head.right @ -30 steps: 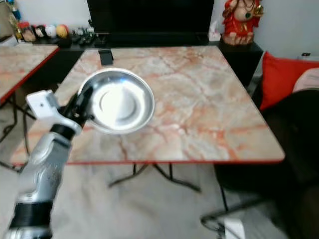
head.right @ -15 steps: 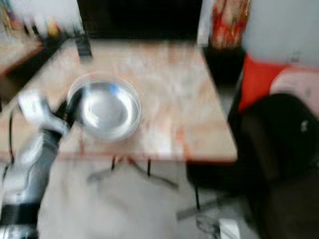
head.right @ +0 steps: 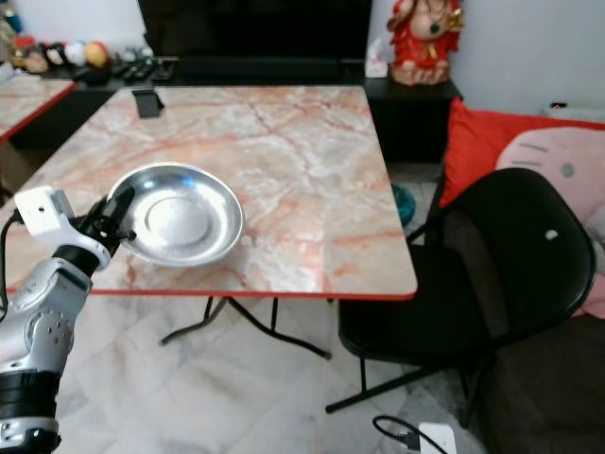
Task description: Setting the table
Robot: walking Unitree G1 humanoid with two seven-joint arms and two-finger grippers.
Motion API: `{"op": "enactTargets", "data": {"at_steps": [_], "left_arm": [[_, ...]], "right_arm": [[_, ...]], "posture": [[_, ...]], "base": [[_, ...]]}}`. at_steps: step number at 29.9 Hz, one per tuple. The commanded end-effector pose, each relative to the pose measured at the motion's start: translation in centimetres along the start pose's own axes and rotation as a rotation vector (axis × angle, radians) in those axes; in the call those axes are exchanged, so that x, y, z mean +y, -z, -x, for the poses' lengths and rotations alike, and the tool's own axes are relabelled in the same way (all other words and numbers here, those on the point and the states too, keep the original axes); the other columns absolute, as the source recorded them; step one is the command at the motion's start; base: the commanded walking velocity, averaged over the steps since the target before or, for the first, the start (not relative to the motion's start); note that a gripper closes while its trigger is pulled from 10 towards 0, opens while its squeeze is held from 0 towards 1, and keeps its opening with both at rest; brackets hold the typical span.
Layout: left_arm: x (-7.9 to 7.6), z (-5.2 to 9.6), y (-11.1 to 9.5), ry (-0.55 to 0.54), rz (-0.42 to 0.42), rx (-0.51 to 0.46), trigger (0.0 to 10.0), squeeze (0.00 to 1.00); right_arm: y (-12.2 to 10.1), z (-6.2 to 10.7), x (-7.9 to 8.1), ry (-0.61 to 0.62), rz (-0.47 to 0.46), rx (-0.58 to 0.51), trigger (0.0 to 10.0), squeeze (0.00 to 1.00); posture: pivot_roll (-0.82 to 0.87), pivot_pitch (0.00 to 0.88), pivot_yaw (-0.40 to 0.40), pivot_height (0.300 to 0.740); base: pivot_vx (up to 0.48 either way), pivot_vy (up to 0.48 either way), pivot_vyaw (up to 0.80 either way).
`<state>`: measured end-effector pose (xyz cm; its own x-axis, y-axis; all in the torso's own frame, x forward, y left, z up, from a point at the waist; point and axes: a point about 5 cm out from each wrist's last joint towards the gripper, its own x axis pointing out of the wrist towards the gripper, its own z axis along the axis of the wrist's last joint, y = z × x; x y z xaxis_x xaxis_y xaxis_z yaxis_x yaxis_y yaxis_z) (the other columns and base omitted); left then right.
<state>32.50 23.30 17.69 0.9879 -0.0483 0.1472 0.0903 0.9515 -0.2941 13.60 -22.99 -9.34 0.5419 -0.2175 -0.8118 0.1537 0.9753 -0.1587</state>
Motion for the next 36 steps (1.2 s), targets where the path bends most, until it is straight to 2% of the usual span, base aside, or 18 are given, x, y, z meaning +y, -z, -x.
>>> {"op": "enactTargets", "data": {"at_steps": [1, 5, 17, 26, 36], "left_arm": [[-0.4, 0.3, -0.3, 0.021, -0.004, -0.033, 10.0, 0.00], [-0.1, 0.6, -0.8, -0.006, 0.041, -0.070, 10.0, 0.00], [-0.7, 0.4, -1.1, 0.024, 0.035, -0.079, 10.0, 0.00], [-1.7, 0.2, -0.9, 0.055, 0.054, -0.078, 10.0, 0.00], [-2.1, 0.0, -0.8, 0.072, 0.052, -0.074, 10.0, 0.00]], "right_arm": [[-0.1, 0.0, -0.1, 0.007, -0.016, -0.009, 10.0, 0.00], [-0.1, 0.0, -0.1, 0.006, -0.010, -0.006, 10.0, 0.00], [0.0, 0.0, -0.2, 0.005, -0.006, -0.003, 10.0, 0.00], [0.1, 0.0, -0.2, 0.005, 0.000, 0.000, 10.0, 0.00], [0.2, 0.1, -0.2, 0.002, 0.005, 0.002, 10.0, 0.00]], "posture": [[-0.06, 0.000, 0.021, 0.740], [-0.06, 0.000, 0.021, 0.740], [-0.06, 0.000, 0.020, 0.740], [-0.07, 0.000, 0.024, 0.740], [-0.07, 0.000, 0.027, 0.740]], "base": [[0.000, 0.000, 0.00], [0.000, 0.000, 0.00], [0.000, 0.000, 0.00], [0.254, 0.000, 0.00], [0.283, 0.000, 0.00]]}}
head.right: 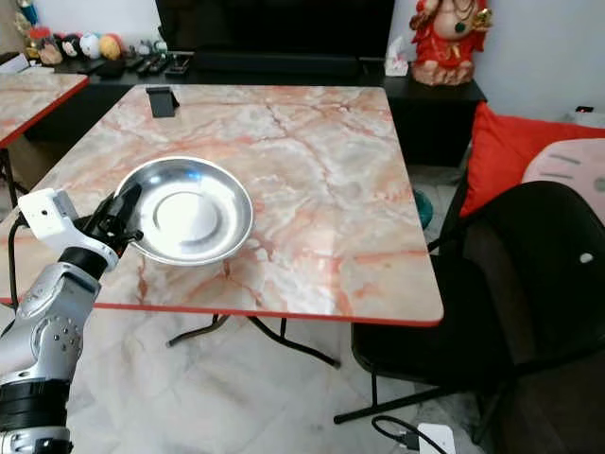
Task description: Setting the table
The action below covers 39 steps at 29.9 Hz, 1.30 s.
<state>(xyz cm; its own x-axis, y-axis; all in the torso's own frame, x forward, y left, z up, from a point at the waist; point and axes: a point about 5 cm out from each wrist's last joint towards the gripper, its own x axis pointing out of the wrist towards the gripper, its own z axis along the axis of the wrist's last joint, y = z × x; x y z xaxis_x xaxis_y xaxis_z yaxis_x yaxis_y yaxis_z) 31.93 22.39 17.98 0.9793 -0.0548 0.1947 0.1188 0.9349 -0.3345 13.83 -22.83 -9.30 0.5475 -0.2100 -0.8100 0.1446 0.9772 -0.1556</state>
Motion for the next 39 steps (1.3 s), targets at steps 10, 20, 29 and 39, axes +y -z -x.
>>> {"op": "enactTargets", "data": {"at_steps": [10, 20, 29, 39], "left_arm": [[-1.7, -0.6, 0.0, 0.082, 0.000, 0.008, 10.0, 0.00], [-0.6, 1.4, 0.6, 0.107, 0.090, 0.085, 10.0, 0.00], [2.5, 4.1, 0.6, 0.043, 0.119, 0.141, 10.0, 0.00], [3.4, 4.8, 2.7, -0.018, 0.013, 0.260, 10.0, 0.00]], "right_arm": [[0.4, 0.1, -0.4, 0.009, 0.001, 0.006, 10.0, 0.00], [0.3, 0.1, -0.4, 0.008, 0.005, 0.010, 10.0, 0.00], [0.3, 0.1, -0.4, 0.001, 0.008, 0.013, 10.0, 0.00], [0.3, 0.1, -0.4, -0.003, 0.011, 0.014, 10.0, 0.00]], "posture": [[-0.08, 0.000, 0.029, 0.740], [-0.06, 0.000, 0.026, 0.740], [-0.05, 0.000, 0.027, 0.740], [-0.06, 0.000, 0.023, 0.740]], "base": [[0.145, 0.000, 0.00], [0.000, 0.000, 0.00], [0.000, 0.000, 0.00], [0.000, 0.000, 0.00]]}}
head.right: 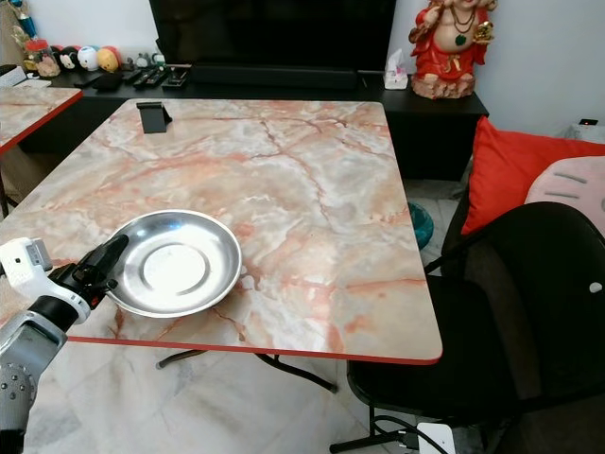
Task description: Setting the table
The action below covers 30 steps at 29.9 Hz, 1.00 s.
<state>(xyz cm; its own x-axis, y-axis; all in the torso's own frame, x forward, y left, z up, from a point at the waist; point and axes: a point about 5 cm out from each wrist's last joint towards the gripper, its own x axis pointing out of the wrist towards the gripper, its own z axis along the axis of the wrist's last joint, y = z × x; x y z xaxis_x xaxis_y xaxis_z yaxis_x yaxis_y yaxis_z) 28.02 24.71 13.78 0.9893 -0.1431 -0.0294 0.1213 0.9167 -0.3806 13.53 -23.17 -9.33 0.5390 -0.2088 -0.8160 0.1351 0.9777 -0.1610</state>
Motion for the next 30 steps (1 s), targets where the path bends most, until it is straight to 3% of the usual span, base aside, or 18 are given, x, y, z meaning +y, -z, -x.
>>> {"op": "enactTargets", "data": {"at_steps": [1, 30], "left_arm": [[0.3, 0.0, 0.3, -0.023, -0.034, 0.018, 10.0, 0.00], [0.7, -0.8, 2.6, -0.132, -0.020, 0.032, 10.0, 0.00]], "right_arm": [[0.0, 0.0, 0.0, -0.002, 0.000, 0.004, 10.0, 0.00], [0.1, 0.0, 0.0, -0.007, 0.000, 0.009, 10.0, 0.00]], "posture": [[-0.06, 0.000, 0.023, 0.740], [-0.06, 0.000, 0.023, 0.740]], "base": [[0.000, 0.000, 0.00], [0.000, 0.000, 0.00]]}}
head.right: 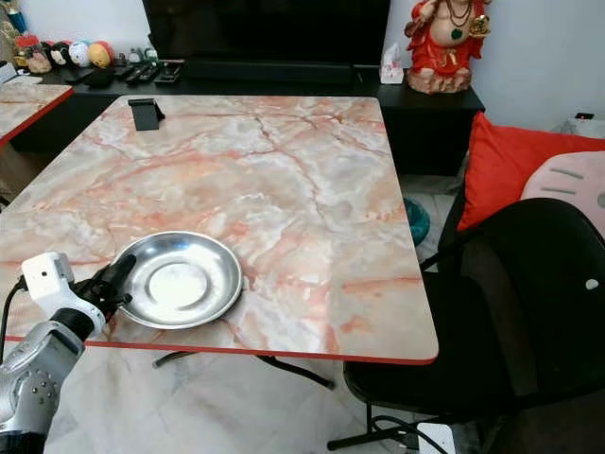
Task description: Setting the table
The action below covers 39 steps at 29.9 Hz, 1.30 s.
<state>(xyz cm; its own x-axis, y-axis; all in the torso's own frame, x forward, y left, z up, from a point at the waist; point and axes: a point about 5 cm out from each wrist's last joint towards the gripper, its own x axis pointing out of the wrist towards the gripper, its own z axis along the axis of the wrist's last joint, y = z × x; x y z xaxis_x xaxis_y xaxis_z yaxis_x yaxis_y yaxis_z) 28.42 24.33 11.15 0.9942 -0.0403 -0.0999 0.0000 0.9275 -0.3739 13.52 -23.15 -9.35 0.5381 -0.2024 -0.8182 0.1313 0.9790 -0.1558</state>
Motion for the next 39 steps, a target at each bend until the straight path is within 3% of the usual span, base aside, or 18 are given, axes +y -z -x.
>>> {"op": "enactTargets", "data": {"at_steps": [1, 12, 13, 16, 17, 19, 20, 33, 37, 38, 39], "left_arm": [[0.0, -0.3, 0.2, -0.012, -0.020, 0.012, 10.0, 0.00], [0.3, -0.6, 1.1, -0.037, -0.046, 0.061, 10.0, 0.00], [0.4, -0.5, 1.2, -0.046, -0.050, 0.065, 10.0, 0.13], [0.6, -0.5, 1.3, -0.056, -0.052, 0.069, 10.0, 0.18], [0.5, -0.5, 1.3, -0.057, -0.053, 0.069, 10.0, 0.42], [0.5, -0.6, 1.3, -0.057, -0.054, 0.069, 10.0, 0.42], [0.4, -0.6, 1.3, -0.056, -0.055, 0.067, 10.0, 0.68], [0.4, -0.9, 1.4, -0.071, -0.064, 0.054, 10.0, 0.71], [0.5, -0.9, 1.3, -0.080, -0.090, 0.050, 10.0, 0.63], [0.5, -0.9, 0.9, -0.087, -0.105, 0.030, 10.0, 0.00], [0.5, -0.9, 0.3, -0.091, -0.112, -0.003, 10.0, 0.00]], "right_arm": [[0.1, 0.0, 0.0, -0.001, -0.002, 0.007, 10.0, 0.00], [0.1, 0.0, 0.0, -0.004, 0.000, 0.012, 10.0, 0.00], [0.1, 0.0, 0.0, -0.005, -0.001, 0.012, 10.0, 0.00], [0.1, 0.0, 0.0, -0.006, -0.001, 0.012, 10.0, 0.00], [0.1, 0.0, 0.0, -0.008, 0.005, 0.011, 10.0, 0.00], [0.1, 0.0, 0.0, -0.009, 0.008, 0.011, 10.0, 0.00], [0.1, 0.0, 0.0, -0.009, 0.009, 0.010, 10.0, 0.00], [0.0, 0.0, 0.0, -0.003, 0.009, 0.009, 10.0, 0.00], [0.0, 0.0, 0.0, -0.005, 0.009, 0.007, 10.0, 0.00], [0.0, 0.0, 0.0, -0.005, 0.009, 0.007, 10.0, 0.00], [0.0, 0.0, 0.0, -0.004, 0.008, 0.006, 10.0, 0.00]], "posture": [[-0.06, 0.000, 0.022, 0.740], [-0.06, 0.000, 0.024, 0.740], [-0.06, 0.000, 0.024, 0.740], [-0.06, 0.000, 0.023, 0.740], [-0.06, 0.000, 0.024, 0.740], [-0.06, 0.000, 0.024, 0.740], [-0.06, 0.000, 0.021, 0.740], [-0.06, 0.000, 0.022, 0.740], [-0.06, 0.000, 0.022, 0.740], [-0.06, 0.000, 0.021, 0.740], [-0.06, 0.000, 0.020, 0.740]], "base": [[0.000, 0.000, 0.00], [0.000, 0.000, 0.00], [0.000, 0.000, 0.00], [0.000, 0.000, 0.00], [0.000, 0.000, 0.00], [0.000, 0.000, 0.00], [0.000, 0.000, 0.00], [0.000, 0.000, 0.00], [0.000, 0.000, 0.00], [0.000, 0.000, 0.00], [0.000, 0.000, 0.00]]}}
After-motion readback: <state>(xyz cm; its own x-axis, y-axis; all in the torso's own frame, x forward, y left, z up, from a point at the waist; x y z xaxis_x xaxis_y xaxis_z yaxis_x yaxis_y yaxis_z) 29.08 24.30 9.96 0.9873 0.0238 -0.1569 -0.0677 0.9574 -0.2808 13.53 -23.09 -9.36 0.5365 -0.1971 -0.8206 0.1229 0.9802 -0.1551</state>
